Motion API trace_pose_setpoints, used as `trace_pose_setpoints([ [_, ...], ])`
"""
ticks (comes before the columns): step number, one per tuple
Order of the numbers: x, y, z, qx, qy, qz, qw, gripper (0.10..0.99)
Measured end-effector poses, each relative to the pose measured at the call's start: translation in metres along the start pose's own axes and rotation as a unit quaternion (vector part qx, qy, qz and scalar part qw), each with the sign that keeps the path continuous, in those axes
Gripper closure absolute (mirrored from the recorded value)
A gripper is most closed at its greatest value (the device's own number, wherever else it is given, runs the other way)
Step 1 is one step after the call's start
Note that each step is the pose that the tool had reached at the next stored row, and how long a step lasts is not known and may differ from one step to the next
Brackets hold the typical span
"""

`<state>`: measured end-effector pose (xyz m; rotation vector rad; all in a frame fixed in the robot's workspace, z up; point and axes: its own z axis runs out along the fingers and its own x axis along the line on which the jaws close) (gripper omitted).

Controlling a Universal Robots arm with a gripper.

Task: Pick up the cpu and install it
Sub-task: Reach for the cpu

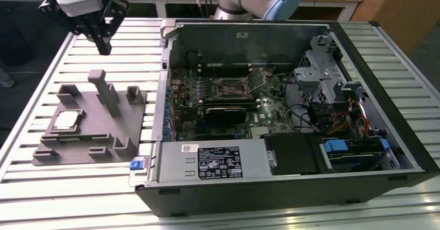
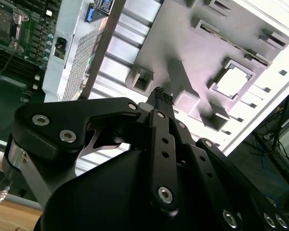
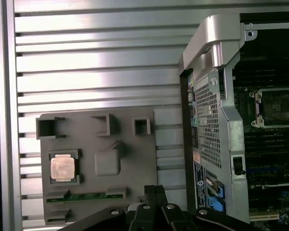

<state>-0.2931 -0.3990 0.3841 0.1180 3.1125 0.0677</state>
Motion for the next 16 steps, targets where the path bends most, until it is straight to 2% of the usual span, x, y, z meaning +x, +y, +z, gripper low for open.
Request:
trace_pose_setpoints([
  [16,0.0276,-0.0023,0.0048,0.0,0.0,0.0,1.0,0.98],
])
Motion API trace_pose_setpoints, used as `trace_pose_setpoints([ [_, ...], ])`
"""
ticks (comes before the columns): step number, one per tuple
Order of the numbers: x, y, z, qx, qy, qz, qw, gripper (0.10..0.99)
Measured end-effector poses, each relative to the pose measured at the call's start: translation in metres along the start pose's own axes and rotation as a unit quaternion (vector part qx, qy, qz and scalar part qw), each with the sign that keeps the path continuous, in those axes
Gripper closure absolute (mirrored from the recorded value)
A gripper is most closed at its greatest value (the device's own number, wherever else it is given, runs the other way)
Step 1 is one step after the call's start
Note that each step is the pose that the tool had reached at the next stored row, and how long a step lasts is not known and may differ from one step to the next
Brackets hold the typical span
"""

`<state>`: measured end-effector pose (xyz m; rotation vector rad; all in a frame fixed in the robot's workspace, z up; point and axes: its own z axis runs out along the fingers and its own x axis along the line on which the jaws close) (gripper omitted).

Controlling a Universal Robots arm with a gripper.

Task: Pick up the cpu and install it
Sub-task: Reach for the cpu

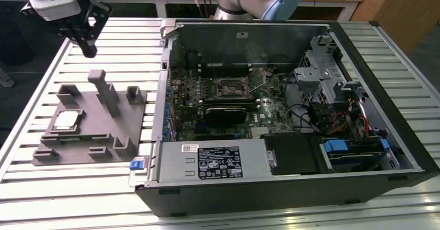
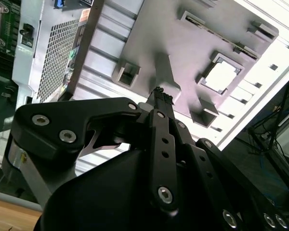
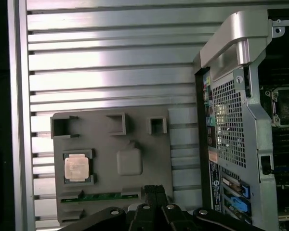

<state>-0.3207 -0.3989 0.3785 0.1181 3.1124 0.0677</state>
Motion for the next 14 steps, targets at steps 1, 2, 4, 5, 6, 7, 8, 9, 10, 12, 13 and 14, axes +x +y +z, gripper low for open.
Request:
trace_pose_setpoints([
  [1,0.0017,-0.0002,0.0003,0.0,0.0,0.0,1.0,0.98],
  [2,0.0034,-0.0003,0.0006,0.0,0.0,0.0,1.0,0.98],
  [4,0.0066,-0.0006,0.0011,0.0,0.0,0.0,1.0,0.98],
  [5,0.0085,-0.0007,0.0014,0.0,0.0,0.0,1.0,0.98],
  [6,0.0101,-0.0009,0.0018,0.0,0.0,0.0,1.0,0.98],
  [7,0.0119,-0.001,0.0023,0.0,0.0,0.0,1.0,0.98],
  [8,0.0138,-0.0012,0.0027,0.0,0.0,0.0,1.0,0.98],
  [9,0.0156,-0.0013,0.0033,0.0,0.0,0.0,1.0,0.98],
  [10,0.0172,-0.0015,0.0039,0.0,0.0,0.0,1.0,0.98],
  [12,0.0202,-0.0018,0.0055,0.0,0.0,0.0,1.0,0.98],
  [13,0.0216,-0.0019,0.0063,0.0,0.0,0.0,1.0,0.98],
  [14,0.0229,-0.0021,0.0072,0.0,0.0,0.0,1.0,0.98],
])
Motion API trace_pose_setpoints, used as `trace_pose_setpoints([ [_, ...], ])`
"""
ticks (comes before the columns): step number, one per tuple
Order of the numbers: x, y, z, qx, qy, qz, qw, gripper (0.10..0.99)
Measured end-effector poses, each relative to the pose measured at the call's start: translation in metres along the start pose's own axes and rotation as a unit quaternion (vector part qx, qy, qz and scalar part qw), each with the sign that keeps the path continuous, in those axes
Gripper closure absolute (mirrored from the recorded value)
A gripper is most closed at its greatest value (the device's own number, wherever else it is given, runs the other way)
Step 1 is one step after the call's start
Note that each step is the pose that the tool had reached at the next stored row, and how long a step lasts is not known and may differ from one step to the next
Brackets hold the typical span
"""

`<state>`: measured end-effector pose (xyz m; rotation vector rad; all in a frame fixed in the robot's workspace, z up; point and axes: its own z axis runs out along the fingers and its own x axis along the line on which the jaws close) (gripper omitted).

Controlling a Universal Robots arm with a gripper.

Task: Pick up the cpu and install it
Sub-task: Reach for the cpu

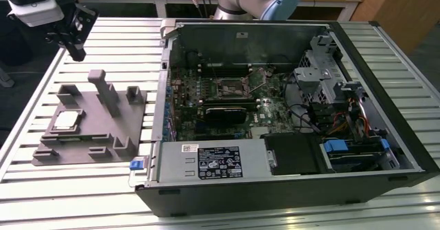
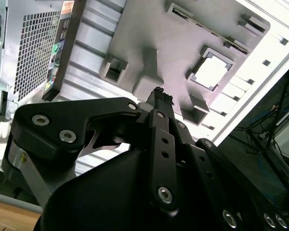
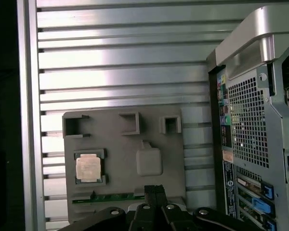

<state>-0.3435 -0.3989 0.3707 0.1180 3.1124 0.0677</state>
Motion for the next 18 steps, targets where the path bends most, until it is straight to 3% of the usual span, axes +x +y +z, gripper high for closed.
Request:
trace_pose_setpoints([
  [18,0.0246,-0.0027,0.0195,0.0001,0.0001,0.0,1.0,0.98],
])
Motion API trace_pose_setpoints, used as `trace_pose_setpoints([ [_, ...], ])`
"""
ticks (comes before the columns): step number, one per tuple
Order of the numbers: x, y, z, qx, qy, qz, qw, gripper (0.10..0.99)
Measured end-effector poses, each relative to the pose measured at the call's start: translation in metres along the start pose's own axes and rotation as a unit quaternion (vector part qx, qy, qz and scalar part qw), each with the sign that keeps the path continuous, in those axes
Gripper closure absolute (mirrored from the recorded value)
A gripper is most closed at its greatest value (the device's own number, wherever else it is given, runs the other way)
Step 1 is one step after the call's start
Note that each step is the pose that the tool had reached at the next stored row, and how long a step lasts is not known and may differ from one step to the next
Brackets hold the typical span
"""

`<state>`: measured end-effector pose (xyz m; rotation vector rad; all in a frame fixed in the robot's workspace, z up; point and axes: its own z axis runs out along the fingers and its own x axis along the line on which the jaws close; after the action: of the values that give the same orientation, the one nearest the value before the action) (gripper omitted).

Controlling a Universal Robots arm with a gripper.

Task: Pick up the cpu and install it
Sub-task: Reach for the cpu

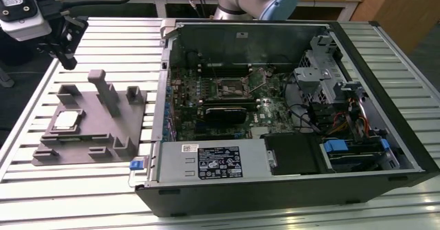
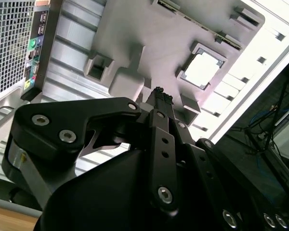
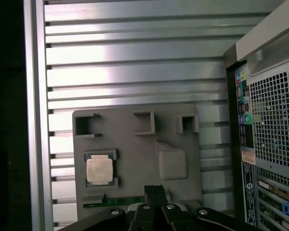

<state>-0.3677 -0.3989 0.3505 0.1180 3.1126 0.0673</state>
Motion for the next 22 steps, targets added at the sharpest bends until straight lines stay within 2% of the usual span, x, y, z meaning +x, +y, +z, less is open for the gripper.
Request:
trace_pose_setpoints([
  [22,0.0316,-0.0034,0.0243,0.0004,-0.0001,0.0,1.0,0.98],
])
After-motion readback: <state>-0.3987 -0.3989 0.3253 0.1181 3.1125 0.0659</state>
